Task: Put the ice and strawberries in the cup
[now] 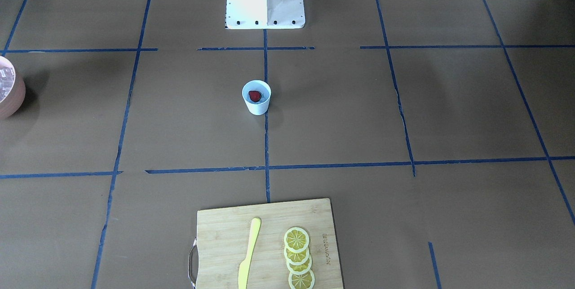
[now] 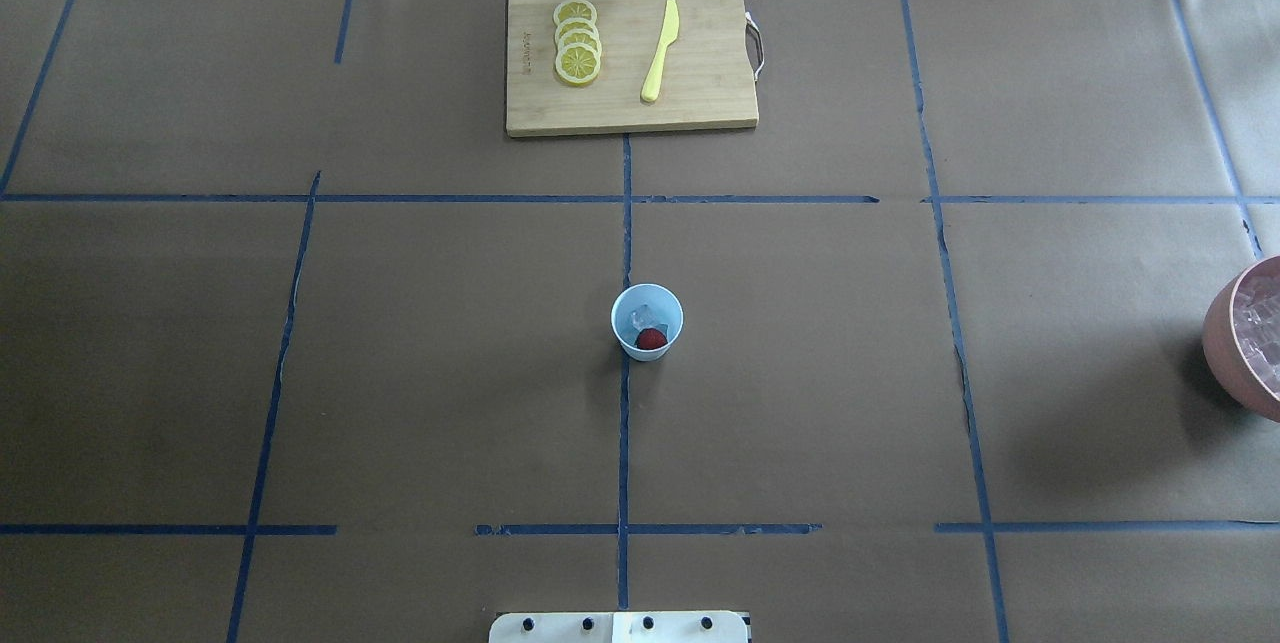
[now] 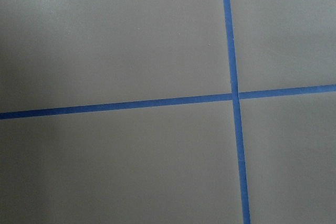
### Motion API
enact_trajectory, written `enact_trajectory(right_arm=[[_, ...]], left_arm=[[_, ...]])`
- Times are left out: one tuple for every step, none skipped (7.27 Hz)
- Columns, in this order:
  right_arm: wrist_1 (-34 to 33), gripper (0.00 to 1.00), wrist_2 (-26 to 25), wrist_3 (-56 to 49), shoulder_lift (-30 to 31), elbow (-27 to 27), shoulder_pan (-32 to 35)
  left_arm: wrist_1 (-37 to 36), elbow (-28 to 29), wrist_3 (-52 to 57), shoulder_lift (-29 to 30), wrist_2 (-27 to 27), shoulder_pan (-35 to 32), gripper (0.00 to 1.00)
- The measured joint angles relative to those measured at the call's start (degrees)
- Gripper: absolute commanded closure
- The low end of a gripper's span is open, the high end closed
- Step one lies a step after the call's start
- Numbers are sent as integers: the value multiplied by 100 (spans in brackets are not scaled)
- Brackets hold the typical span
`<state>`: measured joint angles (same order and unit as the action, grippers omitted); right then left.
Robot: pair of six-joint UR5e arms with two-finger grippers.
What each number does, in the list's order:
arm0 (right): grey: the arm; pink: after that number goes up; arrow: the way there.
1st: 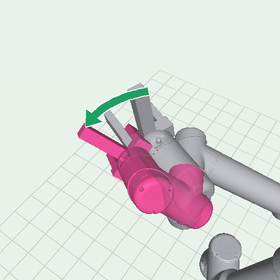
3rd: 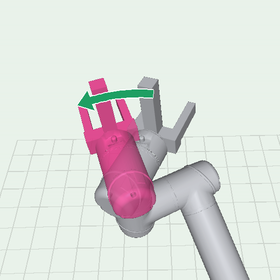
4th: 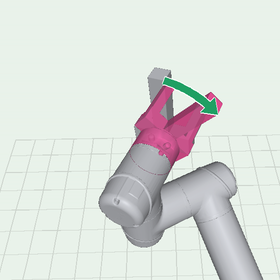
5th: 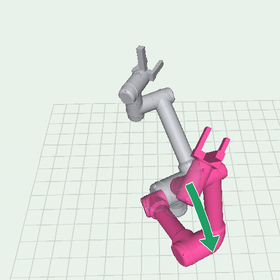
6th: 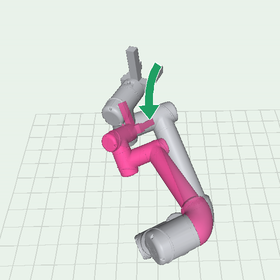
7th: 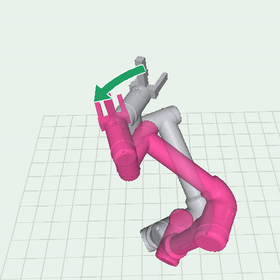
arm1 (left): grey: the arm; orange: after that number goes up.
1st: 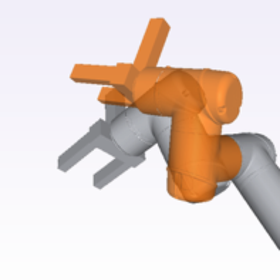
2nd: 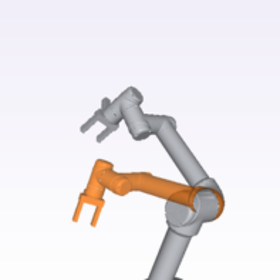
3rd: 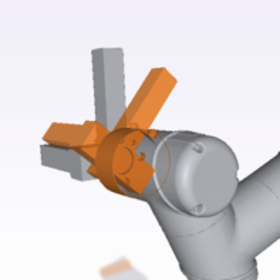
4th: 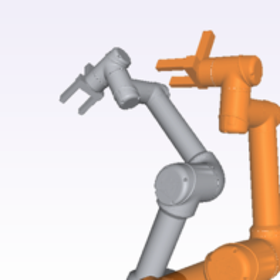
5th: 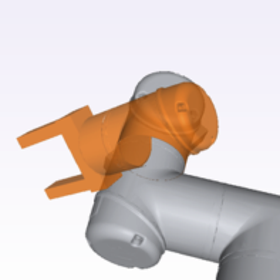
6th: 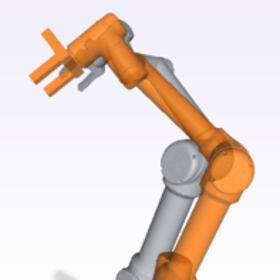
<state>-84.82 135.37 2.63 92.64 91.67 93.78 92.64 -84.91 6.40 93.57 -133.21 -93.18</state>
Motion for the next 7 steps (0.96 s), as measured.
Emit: enact_trajectory(right_arm=[[0, 0, 4, 0, 0, 0, 0], [0, 0, 6, 0, 0, 0, 0], [0, 0, 6, 0, 3, 0, 0], [0, 0, 9, 0, 8, 0, 0], [0, 0, 15, 0, 13, 0, 0], [0, 0, 20, 0, 15, 0, 0], [2, 0, 25, 0, 17, -1, 0]], left_arm=[[-12, 32, -4, -3, -146, 1, 0], [-14, 80, -6, -4, -298, 2, 0], [-12, 102, -7, -4, -368, 2, 0], [-8, 110, -8, -1, -393, 8, 0], [-4, 113, -8, 2, -394, 13, 0], [-2, 115, -8, 2, -388, 20, 0], [-1, 115, -8, 3, -382, 24, 0]])
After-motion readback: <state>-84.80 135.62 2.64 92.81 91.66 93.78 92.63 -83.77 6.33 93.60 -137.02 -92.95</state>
